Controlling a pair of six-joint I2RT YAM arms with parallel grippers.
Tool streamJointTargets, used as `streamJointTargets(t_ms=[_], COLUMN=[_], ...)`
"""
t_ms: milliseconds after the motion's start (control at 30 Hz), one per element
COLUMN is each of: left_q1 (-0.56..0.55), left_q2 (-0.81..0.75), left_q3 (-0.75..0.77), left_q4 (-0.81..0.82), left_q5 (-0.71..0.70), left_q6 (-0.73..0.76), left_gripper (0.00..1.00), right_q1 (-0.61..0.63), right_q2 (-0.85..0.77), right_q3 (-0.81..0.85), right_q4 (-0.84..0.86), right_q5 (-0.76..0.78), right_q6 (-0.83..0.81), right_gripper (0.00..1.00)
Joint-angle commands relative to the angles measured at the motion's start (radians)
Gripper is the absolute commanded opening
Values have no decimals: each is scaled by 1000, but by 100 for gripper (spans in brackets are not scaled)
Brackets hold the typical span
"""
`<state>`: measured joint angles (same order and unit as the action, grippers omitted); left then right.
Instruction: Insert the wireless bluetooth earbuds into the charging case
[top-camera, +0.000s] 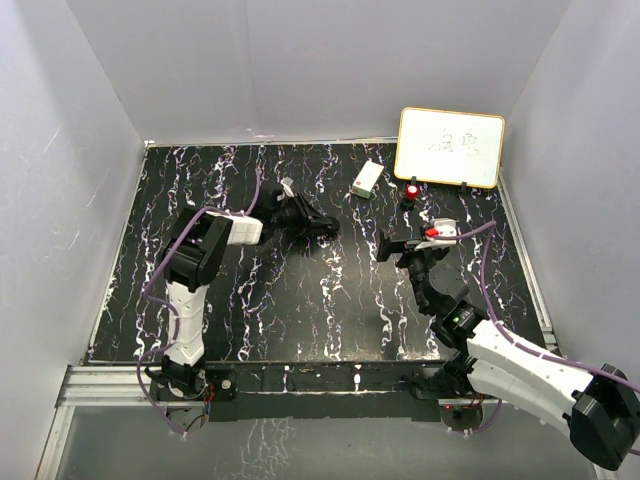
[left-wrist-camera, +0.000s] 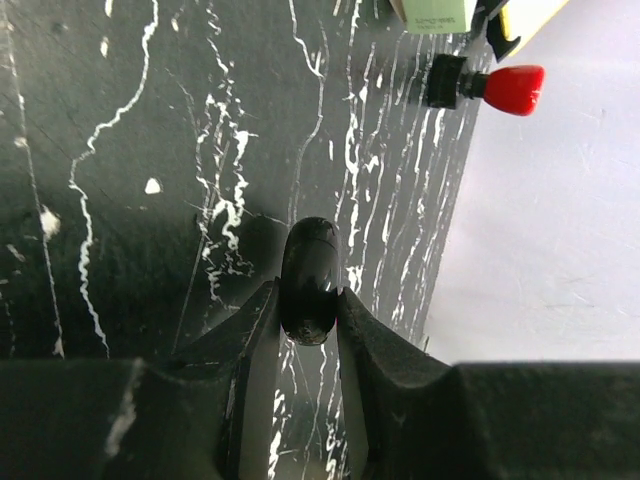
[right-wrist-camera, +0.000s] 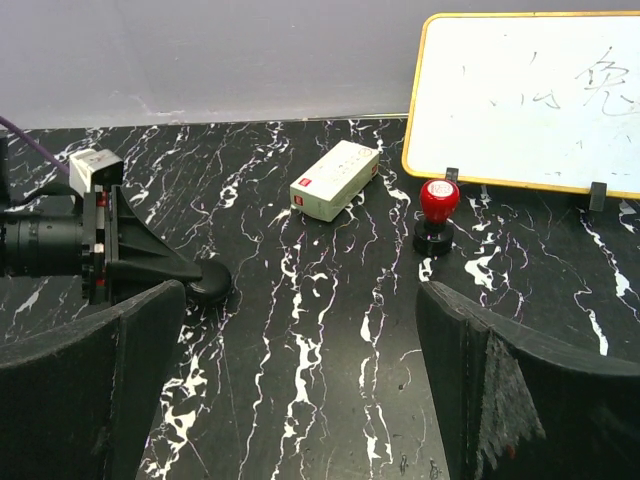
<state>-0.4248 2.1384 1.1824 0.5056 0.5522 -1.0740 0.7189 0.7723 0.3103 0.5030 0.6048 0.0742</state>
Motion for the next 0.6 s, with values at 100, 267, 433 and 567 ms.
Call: streamJointTargets(t_ms=[100, 267, 433, 567], left_q1=[-12, -11, -11, -11], left_q2=[33, 7, -87, -205], left_q3=[70, 88, 74, 50], left_q4=[-77, -124, -255, -357], left_q5=[-36, -57, -130, -193], left_q6=[50, 80, 150, 218], left_gripper=[1, 34, 63, 80], right_q1=[-3, -2, -2, -3], right_q2=[-37, -38, -40, -39], right_q3=[0, 10, 15, 22], right_q4=[3, -14, -26, -40], right_q5=[-1, -13, -24, -33], right_q6=[4, 11, 21, 31], right_gripper=[98, 98, 98, 98])
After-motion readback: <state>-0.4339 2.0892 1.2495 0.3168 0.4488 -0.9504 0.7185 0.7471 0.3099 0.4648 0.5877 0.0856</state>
